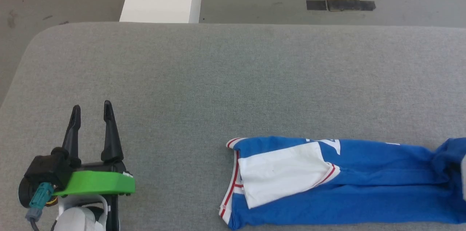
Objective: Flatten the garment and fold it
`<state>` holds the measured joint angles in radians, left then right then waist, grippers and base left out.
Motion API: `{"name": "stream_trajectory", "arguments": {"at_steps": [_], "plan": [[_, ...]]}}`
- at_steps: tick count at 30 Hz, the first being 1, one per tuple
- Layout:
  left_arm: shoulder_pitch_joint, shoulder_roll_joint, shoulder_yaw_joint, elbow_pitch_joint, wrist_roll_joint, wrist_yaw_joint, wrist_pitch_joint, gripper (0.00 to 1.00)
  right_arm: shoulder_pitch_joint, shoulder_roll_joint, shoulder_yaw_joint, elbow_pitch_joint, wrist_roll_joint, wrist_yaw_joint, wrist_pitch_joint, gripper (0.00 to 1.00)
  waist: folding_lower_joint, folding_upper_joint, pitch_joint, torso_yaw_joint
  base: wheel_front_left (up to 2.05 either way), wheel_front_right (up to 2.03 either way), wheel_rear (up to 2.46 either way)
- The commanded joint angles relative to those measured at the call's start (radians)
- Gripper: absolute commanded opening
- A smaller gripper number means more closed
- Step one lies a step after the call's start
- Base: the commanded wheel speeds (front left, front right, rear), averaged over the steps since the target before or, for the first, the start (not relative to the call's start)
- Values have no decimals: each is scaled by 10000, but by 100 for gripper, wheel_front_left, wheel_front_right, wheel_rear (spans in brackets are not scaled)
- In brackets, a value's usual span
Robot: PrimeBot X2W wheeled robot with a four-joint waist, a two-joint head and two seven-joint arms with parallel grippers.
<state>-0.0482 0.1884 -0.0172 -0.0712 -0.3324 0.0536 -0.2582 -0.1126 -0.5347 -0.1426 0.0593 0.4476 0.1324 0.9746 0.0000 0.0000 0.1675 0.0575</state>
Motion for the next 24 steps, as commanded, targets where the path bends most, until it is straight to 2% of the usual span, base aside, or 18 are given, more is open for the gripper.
{"name": "stream_trajectory", "arguments": {"at_steps": [1, 6, 10, 16, 24], "plan": [[88, -63, 56, -4, 106, -52, -35, 100, 280, 19, 133, -491, 295, -17, 247, 0, 0, 0, -78, 9, 0, 0, 0], [209, -198, 172, -5, 187, -153, -35, 100, 821, 538, 807, -2465, 1319, -17, 1106, 0, 0, 0, -174, -17, 0, 0, 0], [207, -298, 183, 51, 262, -259, -35, 100, 697, 1360, 1541, -3009, 1844, -17, 1291, 0, 0, 0, -209, 38, 0, 0, 0], [154, -450, 154, 134, 350, -457, -36, 100, 54, 2409, 2744, -2797, 1992, -17, 666, 0, 0, 0, -193, 344, 0, 0, 0], [208, -700, 202, 174, 428, -674, -36, 100, -934, 3373, 4222, -1555, 1782, -17, -36, 0, 0, 0, -47, 762, 0, 0, 0]]}}
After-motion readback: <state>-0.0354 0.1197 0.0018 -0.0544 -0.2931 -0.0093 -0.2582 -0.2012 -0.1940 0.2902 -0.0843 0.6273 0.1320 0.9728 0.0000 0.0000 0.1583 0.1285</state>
